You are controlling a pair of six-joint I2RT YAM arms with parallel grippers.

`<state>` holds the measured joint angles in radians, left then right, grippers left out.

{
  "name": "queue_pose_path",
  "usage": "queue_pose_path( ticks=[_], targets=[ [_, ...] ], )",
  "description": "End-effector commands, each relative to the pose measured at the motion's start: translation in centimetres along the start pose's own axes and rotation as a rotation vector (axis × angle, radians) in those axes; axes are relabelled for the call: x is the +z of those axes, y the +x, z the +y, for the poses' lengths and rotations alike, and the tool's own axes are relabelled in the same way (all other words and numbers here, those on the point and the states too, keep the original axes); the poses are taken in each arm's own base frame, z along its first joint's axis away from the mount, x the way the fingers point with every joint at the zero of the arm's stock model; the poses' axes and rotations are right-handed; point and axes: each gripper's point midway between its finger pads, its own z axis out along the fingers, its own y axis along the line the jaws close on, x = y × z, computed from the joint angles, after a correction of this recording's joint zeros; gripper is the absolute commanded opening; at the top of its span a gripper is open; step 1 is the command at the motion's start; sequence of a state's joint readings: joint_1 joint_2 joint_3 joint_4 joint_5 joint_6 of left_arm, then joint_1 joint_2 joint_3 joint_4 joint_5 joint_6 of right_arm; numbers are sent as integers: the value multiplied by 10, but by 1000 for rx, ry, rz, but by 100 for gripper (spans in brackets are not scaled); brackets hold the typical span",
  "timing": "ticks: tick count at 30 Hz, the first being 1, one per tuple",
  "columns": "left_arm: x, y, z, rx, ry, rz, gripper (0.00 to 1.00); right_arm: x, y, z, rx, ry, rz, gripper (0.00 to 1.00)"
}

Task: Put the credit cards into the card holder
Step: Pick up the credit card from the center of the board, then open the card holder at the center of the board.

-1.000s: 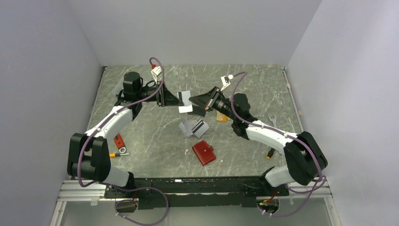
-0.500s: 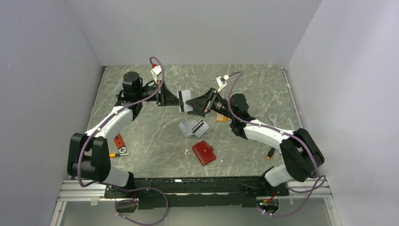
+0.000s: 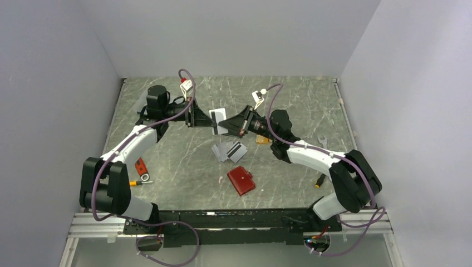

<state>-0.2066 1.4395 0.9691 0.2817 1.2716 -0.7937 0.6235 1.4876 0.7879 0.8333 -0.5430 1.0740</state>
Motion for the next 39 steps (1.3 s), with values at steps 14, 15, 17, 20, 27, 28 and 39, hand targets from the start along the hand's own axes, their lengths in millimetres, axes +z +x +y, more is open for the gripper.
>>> queue_pose_path(
  ticks=[14, 15, 17, 20, 27, 28, 39],
  targets=[
    [8, 112, 59, 567, -354, 527, 47, -108, 38, -101, -106, 590, 88, 0],
    [9, 118, 59, 601, -361, 561, 47, -113, 45, -104, -110, 608, 98, 0],
    [11, 128, 62, 630, -363, 609, 47, -117, 59, -105, -133, 642, 122, 0],
    [22, 141, 71, 593, -347, 640, 46, -124, 80, -109, -169, 713, 156, 0],
    [49, 166, 103, 395, -335, 635, 46, -144, 100, -107, -194, 752, 154, 0],
    [52, 168, 106, 379, -328, 637, 46, -147, 99, -109, -206, 770, 145, 0],
    [76, 181, 114, 343, -275, 648, 47, -155, 106, -126, -268, 872, 187, 0]
  ],
)
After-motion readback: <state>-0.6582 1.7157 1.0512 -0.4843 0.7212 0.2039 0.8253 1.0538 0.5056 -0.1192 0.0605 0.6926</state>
